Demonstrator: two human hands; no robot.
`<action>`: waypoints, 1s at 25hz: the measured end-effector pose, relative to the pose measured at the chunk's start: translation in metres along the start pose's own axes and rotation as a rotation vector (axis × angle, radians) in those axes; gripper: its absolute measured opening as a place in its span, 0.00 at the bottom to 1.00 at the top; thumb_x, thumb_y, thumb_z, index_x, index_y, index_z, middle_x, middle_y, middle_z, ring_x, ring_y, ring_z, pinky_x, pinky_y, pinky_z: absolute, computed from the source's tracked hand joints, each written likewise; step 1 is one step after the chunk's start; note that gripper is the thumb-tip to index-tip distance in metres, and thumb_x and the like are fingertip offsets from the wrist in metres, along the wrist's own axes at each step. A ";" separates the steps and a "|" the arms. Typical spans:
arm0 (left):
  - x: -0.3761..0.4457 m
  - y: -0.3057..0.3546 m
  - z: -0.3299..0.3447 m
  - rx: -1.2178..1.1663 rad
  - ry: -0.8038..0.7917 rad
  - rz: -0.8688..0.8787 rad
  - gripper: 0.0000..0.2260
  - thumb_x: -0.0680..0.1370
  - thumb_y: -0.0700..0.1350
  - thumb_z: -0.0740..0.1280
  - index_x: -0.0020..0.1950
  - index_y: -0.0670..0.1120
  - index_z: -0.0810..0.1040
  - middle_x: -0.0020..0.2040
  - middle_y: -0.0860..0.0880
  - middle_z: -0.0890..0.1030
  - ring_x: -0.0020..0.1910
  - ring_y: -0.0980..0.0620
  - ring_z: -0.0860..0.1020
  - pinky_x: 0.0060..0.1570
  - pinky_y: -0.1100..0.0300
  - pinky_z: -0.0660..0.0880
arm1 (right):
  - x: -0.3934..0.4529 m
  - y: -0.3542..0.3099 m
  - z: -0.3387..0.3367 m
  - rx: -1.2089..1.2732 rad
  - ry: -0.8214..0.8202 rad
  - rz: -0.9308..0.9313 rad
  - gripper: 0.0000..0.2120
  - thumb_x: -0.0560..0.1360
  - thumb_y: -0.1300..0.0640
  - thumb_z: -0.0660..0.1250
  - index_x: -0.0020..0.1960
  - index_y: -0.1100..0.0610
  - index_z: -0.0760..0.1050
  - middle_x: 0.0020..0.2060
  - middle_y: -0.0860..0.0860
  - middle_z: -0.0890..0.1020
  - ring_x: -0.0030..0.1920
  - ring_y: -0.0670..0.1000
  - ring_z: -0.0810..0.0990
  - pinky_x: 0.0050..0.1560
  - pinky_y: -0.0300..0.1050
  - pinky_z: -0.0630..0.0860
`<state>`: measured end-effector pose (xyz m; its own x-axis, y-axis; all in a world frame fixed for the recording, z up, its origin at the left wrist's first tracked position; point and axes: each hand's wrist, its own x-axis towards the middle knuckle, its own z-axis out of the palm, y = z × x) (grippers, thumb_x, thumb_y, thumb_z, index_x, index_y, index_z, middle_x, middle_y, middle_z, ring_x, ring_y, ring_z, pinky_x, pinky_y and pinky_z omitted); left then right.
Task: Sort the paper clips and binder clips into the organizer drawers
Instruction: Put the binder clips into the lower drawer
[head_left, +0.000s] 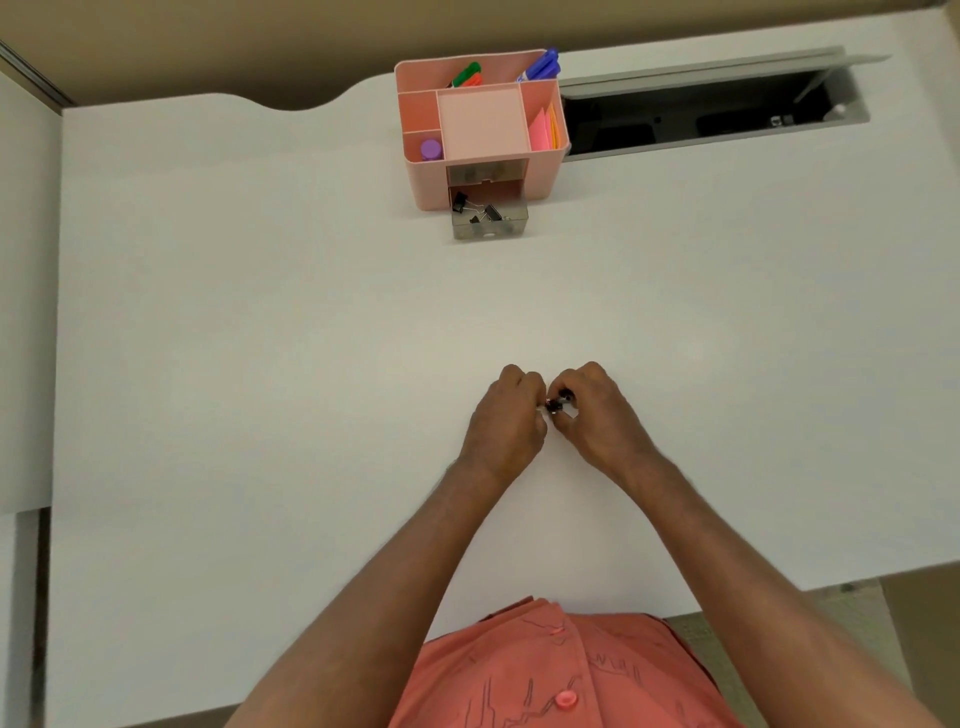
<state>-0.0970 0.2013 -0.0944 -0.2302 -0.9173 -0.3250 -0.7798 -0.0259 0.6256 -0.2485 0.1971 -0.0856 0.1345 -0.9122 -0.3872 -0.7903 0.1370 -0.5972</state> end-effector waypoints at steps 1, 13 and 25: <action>0.001 -0.003 -0.001 -0.034 0.011 -0.009 0.08 0.76 0.35 0.64 0.52 0.45 0.76 0.51 0.48 0.74 0.43 0.49 0.74 0.40 0.55 0.74 | 0.001 -0.002 0.000 -0.011 -0.013 -0.003 0.07 0.77 0.63 0.70 0.53 0.54 0.78 0.51 0.50 0.75 0.50 0.50 0.77 0.52 0.49 0.78; 0.007 -0.024 -0.022 -0.636 0.077 -0.287 0.07 0.74 0.38 0.74 0.49 0.48 0.82 0.38 0.56 0.81 0.33 0.65 0.76 0.36 0.72 0.72 | 0.017 -0.020 0.007 0.491 -0.029 0.177 0.09 0.76 0.60 0.73 0.52 0.48 0.82 0.47 0.45 0.86 0.51 0.47 0.84 0.56 0.49 0.82; 0.071 -0.016 -0.094 -0.706 0.228 -0.222 0.06 0.73 0.36 0.74 0.47 0.46 0.85 0.41 0.50 0.86 0.42 0.51 0.85 0.49 0.53 0.84 | 0.090 -0.059 -0.040 0.520 0.084 0.001 0.07 0.76 0.61 0.73 0.48 0.49 0.84 0.41 0.47 0.87 0.45 0.49 0.87 0.54 0.52 0.84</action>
<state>-0.0462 0.0988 -0.0611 0.0730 -0.9183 -0.3891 -0.2199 -0.3954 0.8918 -0.2141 0.0912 -0.0571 0.0688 -0.9369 -0.3426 -0.3862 0.2917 -0.8751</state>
